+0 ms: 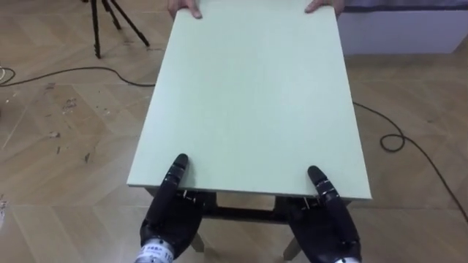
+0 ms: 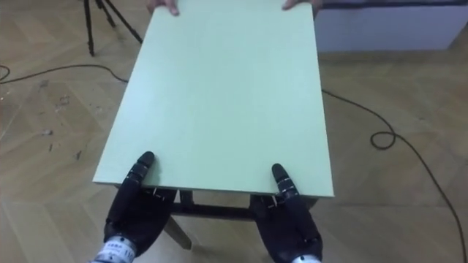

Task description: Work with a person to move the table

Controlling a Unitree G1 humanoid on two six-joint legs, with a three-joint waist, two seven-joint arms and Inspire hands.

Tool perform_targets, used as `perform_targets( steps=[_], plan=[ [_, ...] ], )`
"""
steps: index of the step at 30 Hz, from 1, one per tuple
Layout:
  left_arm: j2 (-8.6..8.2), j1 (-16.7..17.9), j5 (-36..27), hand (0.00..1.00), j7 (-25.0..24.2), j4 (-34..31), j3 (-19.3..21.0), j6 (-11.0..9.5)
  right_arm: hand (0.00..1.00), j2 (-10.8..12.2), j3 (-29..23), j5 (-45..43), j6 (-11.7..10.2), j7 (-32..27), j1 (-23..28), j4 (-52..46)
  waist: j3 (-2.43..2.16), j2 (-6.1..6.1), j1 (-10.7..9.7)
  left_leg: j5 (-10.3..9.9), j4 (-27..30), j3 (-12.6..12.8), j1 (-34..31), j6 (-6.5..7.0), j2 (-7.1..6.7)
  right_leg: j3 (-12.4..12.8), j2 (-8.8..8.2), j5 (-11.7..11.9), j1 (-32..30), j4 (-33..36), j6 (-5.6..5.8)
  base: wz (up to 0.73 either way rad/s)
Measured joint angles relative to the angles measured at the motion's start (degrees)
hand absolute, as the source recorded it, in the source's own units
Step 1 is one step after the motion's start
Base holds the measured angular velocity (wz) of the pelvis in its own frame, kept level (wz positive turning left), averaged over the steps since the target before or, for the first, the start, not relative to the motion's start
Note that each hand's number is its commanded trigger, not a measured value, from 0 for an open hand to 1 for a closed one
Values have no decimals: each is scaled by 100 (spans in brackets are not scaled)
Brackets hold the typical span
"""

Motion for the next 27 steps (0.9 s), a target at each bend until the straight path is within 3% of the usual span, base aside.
perform_targets(
  steps=[4, 7, 11, 12, 13, 14, 16, 17, 19, 20, 21, 22, 23, 24, 25, 26, 27],
  plan=[
    [-8, -12, 79, 100, 0, -68, 6, 22, 100, -9, -22, -15, -16, -15, -53, -10, 62, -125, -5, 170, 7, -9, -183, -22, 32, -45, 80, -190, -22, -366, 211, 7],
    [49, -19, 111, 100, -5, -189, 41, 8, 100, -19, 5, -15, -24, -10, -120, -15, 102, -268, 20, 254, 37, 99, -474, 25, 23, 7, 85, -575, 64, -863, 234, -10],
    [53, -162, 225, 100, -6, -223, 167, 79, 100, 146, 20, -29, -32, -10, -182, -16, 97, -452, 118, 309, 257, 462, -870, 71, 126, -7, 117, -1057, 151, -1321, 169, -3],
    [57, -240, 232, 100, -4, -224, 212, 89, 100, 174, 25, -2, -33, -19, -250, -16, 102, -478, 158, 326, 355, 646, -1017, 75, 252, -10, 185, -1179, 154, -1530, 122, -5],
    [59, -292, 243, 100, -4, -225, 234, 90, 100, 172, 33, 40, -23, -45, -306, -10, 103, -470, 194, 362, 449, 746, -1160, 60, 397, -20, 313, -1269, 160, -1708, -6, -7],
    [59, -314, 271, 100, 5, -224, 235, 89, 100, 172, 33, 73, -23, -48, -318, 1, 104, -466, 210, 407, 448, 812, -1216, 51, 480, -25, 380, -1302, 160, -1777, -57, 13],
    [129, -387, 399, 100, 29, -215, 231, 109, 100, 167, 31, 151, -18, -49, -315, 43, 107, -461, 199, 643, 346, 1180, -1336, 57, 827, -310, 589, -1328, 192, -1894, -109, 30],
    [141, -387, 403, 100, 29, -206, 232, 117, 100, 169, 35, 160, -17, -49, -315, 71, 111, -453, 211, 725, 281, 1241, -1329, 37, 903, -326, 668, -1308, 189, -1972, -145, 3],
    [186, -308, 399, 100, 16, -156, 227, 145, 100, 172, 57, 165, 7, -47, -314, 201, 107, -374, 431, 1124, -103, 1342, -1159, -107, 1166, -298, 1022, -990, 119, -2274, -522, -35],
    [185, -295, 400, 100, 13, -136, 218, 149, 100, 167, 66, 166, 2, -46, -307, 220, 106, -328, 494, 1230, -215, 1343, -1119, -151, 1201, -299, 1119, -882, 119, -2347, -637, -41],
    [188, -258, 402, 100, 5, -134, 224, 157, 100, 161, 76, 164, 1, -43, -286, 222, 103, -249, 582, 1459, -476, 1330, -1043, -239, 1282, -297, 1280, -760, 109, -2479, -808, -21],
    [183, -233, 400, 100, -3, -127, 232, 174, 100, 159, 115, 165, -36, -38, -259, 222, 102, -193, 625, 1776, -839, 1277, -941, -343, 1300, -286, 1408, -670, 104, -2587, -917, -12],
    [184, -224, 400, 100, -3, -125, 236, 175, 100, 160, 127, 165, -51, -38, -251, 222, 105, -174, 634, 1936, -1025, 1222, -888, -453, 1290, -306, 1447, -630, 89, -2611, -975, 0],
    [173, -205, 401, 100, -10, -125, 240, 171, 100, 154, 152, 164, -78, -38, -244, 218, 78, -137, 661, 2214, -1322, 1063, -825, -783, 1297, -358, 1467, -539, 4, -2683, -1108, -24],
    [132, -170, 401, 100, -11, -122, 232, 167, 100, 133, 171, 144, -135, -38, -248, 219, 75, -84, 742, 2093, -1084, 830, -834, -868, 1337, -522, 1451, -476, -37, -2740, -1149, -37],
    [108, -127, 398, 100, -19, -122, 241, 156, 100, 124, 177, 131, -150, -38, -248, 219, 71, -62, 790, 1854, -762, 794, -849, -856, 1350, -587, 1436, -435, -38, -2765, -1183, -52],
    [66, -29, 369, 100, -48, -122, 239, 112, 100, 67, 215, 102, -168, -38, -252, 218, 66, -12, 825, 1319, -28, 723, -851, -829, 1350, -799, 1373, -388, -39, -2767, -1246, -37]
  ],
)
